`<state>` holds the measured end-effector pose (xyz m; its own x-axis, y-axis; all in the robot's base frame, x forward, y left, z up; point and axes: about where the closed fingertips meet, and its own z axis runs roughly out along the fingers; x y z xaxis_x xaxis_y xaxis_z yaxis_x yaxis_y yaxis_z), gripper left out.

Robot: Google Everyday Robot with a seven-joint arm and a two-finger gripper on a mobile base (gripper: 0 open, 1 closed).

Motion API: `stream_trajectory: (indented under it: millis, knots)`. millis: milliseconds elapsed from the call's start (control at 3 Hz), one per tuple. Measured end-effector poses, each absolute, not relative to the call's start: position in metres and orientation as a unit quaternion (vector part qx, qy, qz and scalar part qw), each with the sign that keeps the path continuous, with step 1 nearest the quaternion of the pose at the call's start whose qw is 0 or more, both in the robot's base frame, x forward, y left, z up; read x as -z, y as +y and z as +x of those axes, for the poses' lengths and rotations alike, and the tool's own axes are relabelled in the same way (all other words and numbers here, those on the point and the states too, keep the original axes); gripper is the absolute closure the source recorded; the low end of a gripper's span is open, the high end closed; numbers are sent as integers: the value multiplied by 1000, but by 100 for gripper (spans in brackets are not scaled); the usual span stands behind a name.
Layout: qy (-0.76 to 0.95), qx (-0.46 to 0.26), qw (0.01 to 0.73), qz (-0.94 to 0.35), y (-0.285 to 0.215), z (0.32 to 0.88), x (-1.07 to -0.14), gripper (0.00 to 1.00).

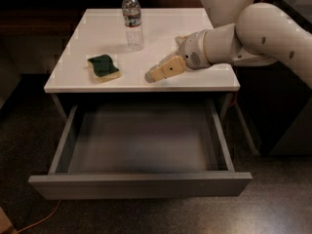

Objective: Place water bottle into top drawer

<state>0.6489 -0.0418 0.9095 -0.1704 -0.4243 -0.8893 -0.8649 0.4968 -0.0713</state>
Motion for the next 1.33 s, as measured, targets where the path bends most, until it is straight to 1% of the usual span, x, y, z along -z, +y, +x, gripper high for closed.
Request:
stream_trajectory:
  millis: [667,1333]
  knots:
    - [736,-231,471,-428,-41,657,-912,0]
    - [759,-230,493,-359,-34,707,-925,0]
